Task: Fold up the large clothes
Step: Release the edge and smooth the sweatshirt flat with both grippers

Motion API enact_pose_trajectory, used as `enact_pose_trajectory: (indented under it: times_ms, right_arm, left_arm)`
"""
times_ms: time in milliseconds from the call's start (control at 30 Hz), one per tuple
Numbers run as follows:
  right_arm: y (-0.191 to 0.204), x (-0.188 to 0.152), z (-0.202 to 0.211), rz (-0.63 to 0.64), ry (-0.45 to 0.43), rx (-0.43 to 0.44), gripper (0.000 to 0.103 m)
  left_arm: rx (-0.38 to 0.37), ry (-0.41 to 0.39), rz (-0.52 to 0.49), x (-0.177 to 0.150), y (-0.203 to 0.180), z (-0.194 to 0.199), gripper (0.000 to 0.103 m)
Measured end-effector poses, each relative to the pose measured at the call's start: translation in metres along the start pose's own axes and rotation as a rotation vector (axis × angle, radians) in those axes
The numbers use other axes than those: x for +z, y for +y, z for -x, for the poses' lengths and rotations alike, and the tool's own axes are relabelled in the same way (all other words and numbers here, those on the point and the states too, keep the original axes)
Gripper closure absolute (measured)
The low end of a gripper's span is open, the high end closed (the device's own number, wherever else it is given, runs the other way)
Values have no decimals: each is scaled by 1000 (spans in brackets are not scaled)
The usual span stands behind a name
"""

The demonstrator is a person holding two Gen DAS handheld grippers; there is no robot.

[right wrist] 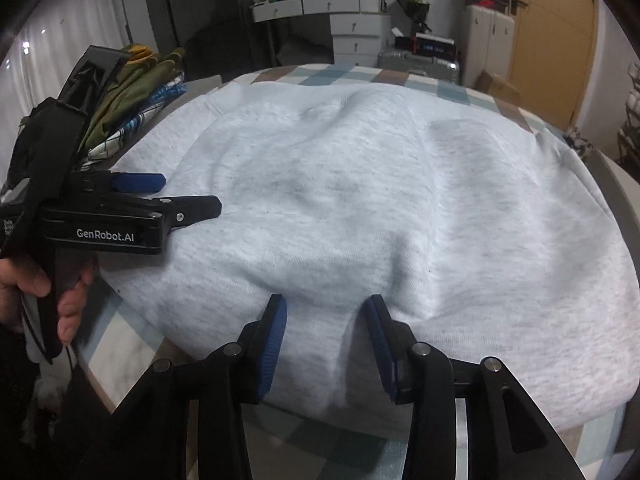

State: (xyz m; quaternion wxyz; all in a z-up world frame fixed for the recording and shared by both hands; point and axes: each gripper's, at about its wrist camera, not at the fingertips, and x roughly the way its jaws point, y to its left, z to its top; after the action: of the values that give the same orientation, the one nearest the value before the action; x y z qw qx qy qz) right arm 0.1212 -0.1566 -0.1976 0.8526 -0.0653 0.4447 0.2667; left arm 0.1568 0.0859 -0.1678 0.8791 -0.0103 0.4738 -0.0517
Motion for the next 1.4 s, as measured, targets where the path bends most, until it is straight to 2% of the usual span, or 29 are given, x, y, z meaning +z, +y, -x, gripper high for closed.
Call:
enact_pose_trajectory:
  times_ms: [67, 100, 133, 167, 200, 300, 333, 400, 433, 500, 533, 600, 667, 767, 833, 867, 900, 967, 1033, 1133, 1167, 1233, 1267, 1333, 1367, 1400]
  right_arm:
    - [-10, 3, 12, -23, 0, 53, 67]
    - [-21, 4, 26, -46, -35, 66, 69]
    - [-29, 3, 35, -68, -62, 69, 66]
    - [-39, 1, 46, -96, -92, 47, 64]
    - [-55, -1, 59, -131, -123, -18, 59]
    - [-94, -12, 72, -235, -155, -87, 59]
    - [-107, -18, 68, -284, -133, -115, 59]
    - [-126, -30, 36, -324, 6, -142, 58]
    - [-131, -41, 27, -317, -46, -126, 59]
    - [-134, -47, 18, -321, -84, -98, 58]
    - [-139, -48, 12, -347, -75, -73, 58]
    - [-146, -47, 3, -407, -66, -31, 58]
    - [-144, -42, 1, -403, -92, -25, 59]
    - [-110, -29, 9, -266, -187, -6, 59]
    - [-80, -17, 5, -167, -231, 25, 59]
    - [-66, -11, -1, -135, -237, 40, 58]
    - [-56, -5, -9, -112, -235, 61, 58]
    - [-37, 7, -35, -65, -222, 135, 58]
    - [-29, 15, -61, -34, -223, 191, 58]
    - [-32, 28, -120, -84, -91, 214, 57]
    - [-34, 29, -122, -113, -136, 234, 57]
    - [-40, 31, -131, -154, -113, 262, 58]
    - [-43, 31, -132, -163, -109, 264, 58]
    - [-43, 29, -135, -168, -113, 251, 58]
    - [-41, 27, -136, -165, -129, 241, 57]
    - [-39, 25, -136, -158, -146, 248, 56]
  left_arm:
    - [-5, -2, -5, 3, 1, 1, 0]
    - [-8, -4, -4, 4, 1, 1, 1]
    - [-10, -7, -1, 1, 1, 4, 1]
    - [-8, -10, -1, -1, 1, 5, 1]
    - [-5, -14, 0, -1, 0, 4, 1]
    - [-9, -15, 0, -4, 2, 6, 1]
    - [-9, -12, 0, -4, 2, 6, 1]
    - [-14, 5, 1, -1, 2, 6, 1]
    - [-19, 11, -4, 1, 2, 7, 1]
    - [-1, 36, -50, 7, -1, 11, 1]
    - [13, 33, -65, 8, -2, 17, 1]
    - [-9, -27, -43, 8, 1, 43, 1]
    - [-69, -49, -53, 3, 0, 59, 1]
    - [5, 4, -112, -11, -7, 46, 1]
    - [1, 49, -61, -18, 3, 22, 1]
    - [-53, 49, -12, -19, 13, 13, 1]
    - [-71, 8, -1, -20, 19, 12, 1]
    - [-59, -5, -35, -19, 19, 11, 1]
    - [-57, 4, -23, -18, 20, 11, 1]
    - [-50, 17, 24, -16, 26, 32, 2]
    - [-57, -4, 32, -18, 29, 44, 2]
    - [-38, -45, 28, -25, 33, 58, 2]
    - [-1, -55, 30, -28, 39, 61, 2]
    - [-5, -23, 54, -33, 50, 47, 2]
    - [-20, 18, 67, -38, 56, 32, 2]
    - [13, 24, 51, -42, 60, 17, 1]
